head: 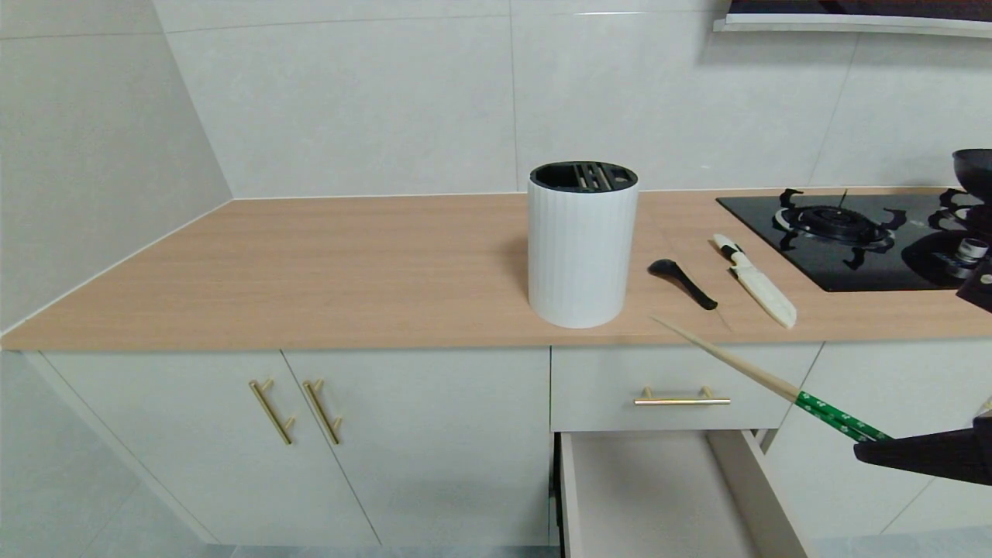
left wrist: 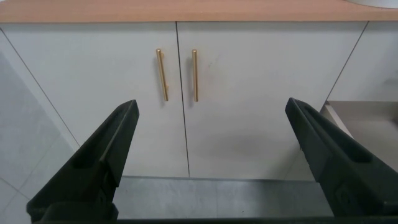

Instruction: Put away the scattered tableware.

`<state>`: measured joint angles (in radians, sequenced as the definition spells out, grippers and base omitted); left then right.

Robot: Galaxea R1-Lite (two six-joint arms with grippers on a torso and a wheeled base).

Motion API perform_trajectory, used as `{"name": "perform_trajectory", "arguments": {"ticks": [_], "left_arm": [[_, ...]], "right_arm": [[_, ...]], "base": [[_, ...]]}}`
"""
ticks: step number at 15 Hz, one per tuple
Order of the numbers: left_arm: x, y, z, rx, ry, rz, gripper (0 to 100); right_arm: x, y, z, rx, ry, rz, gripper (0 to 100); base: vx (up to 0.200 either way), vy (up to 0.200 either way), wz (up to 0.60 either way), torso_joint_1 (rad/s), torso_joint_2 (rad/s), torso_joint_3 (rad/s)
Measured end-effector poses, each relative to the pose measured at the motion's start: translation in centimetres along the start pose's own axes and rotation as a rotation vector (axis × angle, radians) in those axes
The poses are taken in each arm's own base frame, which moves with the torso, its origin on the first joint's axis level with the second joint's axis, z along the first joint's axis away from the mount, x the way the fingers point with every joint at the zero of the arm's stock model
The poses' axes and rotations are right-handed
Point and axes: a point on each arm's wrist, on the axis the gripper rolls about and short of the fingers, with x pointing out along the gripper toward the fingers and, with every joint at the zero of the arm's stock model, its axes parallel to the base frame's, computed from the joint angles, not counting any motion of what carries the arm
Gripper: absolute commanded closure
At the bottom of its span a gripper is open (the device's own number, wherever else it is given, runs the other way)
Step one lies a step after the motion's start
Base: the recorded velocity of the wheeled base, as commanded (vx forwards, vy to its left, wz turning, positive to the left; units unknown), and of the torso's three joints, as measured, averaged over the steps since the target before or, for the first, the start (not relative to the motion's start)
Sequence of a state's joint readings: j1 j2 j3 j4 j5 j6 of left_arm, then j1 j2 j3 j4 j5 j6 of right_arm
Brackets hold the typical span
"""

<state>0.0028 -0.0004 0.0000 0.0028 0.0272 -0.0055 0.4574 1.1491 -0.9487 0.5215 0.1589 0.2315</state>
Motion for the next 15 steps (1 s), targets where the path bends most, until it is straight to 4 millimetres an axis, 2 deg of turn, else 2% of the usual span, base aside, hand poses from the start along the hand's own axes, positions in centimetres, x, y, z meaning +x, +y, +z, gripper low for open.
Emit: {"name": "perform_trajectory", "arguments": {"ticks": [5,15], "left_arm": [[0.0,0.0,0.0,0.000,0.000,0.000,0],[0.0,0.0,0.0,0.000,0.000,0.000,0]], "right_arm": [[1.9,-0.3,-0.2,0.001,0.016,-0.003,100],[2.9,-0.5,-0.3,-0.002,0.055,-0.018,100]], "base": [[0.000,0.000,0.00,-0.045,0.11,0.066],[0.000,0.000,0.00,-0.175,0.46,0.285]]}}
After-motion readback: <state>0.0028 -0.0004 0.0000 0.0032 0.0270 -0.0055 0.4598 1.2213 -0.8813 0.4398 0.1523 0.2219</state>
